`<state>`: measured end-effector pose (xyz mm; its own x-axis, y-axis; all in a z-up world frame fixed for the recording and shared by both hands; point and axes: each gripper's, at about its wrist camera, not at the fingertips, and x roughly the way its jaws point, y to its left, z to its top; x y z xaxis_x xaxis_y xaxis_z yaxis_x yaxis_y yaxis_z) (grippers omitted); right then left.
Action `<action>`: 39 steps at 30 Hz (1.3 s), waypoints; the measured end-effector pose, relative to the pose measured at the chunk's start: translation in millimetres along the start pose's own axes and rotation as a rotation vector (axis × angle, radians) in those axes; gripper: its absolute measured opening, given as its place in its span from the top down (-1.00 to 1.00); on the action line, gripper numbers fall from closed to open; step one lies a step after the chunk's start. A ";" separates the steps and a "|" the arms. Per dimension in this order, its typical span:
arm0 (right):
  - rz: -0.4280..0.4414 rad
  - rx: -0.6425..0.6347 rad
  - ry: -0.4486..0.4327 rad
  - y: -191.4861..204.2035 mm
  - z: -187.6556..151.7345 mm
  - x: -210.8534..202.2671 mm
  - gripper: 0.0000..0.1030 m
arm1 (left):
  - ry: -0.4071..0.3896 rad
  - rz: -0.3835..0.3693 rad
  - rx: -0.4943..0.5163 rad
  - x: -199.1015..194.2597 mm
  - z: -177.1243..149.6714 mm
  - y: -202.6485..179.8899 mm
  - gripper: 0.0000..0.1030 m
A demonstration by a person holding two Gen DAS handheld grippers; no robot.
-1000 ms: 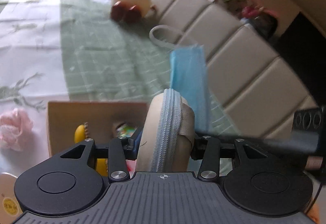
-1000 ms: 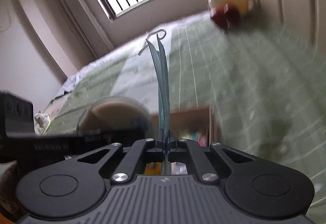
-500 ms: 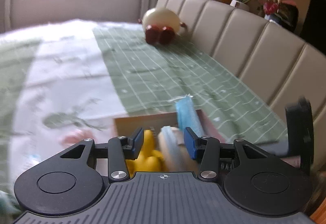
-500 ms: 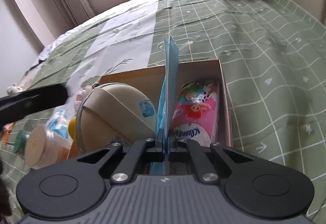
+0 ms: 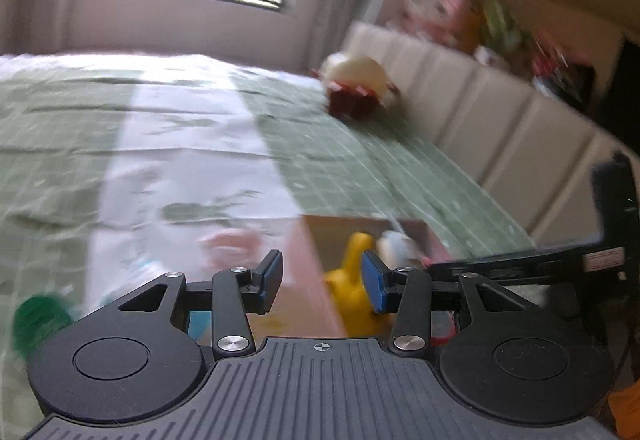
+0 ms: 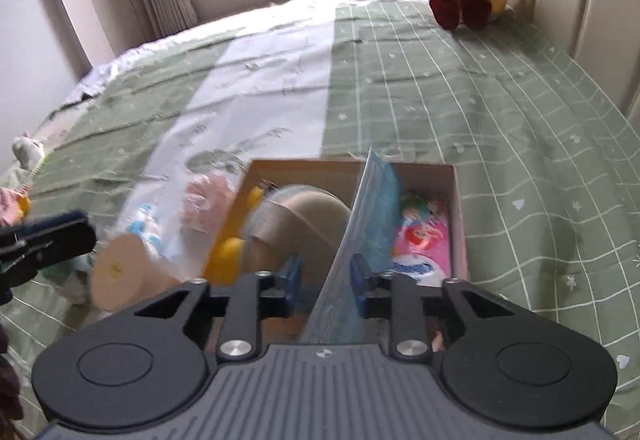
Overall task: Organize soft objects
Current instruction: 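Reach the right gripper to the blue wet-wipes pack and grasp it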
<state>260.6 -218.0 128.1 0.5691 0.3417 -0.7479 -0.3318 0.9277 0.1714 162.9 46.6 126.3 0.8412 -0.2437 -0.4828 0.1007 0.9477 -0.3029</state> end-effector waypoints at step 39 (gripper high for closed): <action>0.003 -0.224 0.411 254.0 33.5 171.7 -0.15 | -0.024 0.150 -0.295 -102.1 -119.5 194.0 0.08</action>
<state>299.2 81.4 64.8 0.2378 0.2140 -0.9475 -0.5127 0.8561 0.0647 33.0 230.8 18.7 0.8477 -0.0977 -0.5213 -0.1804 0.8712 -0.4566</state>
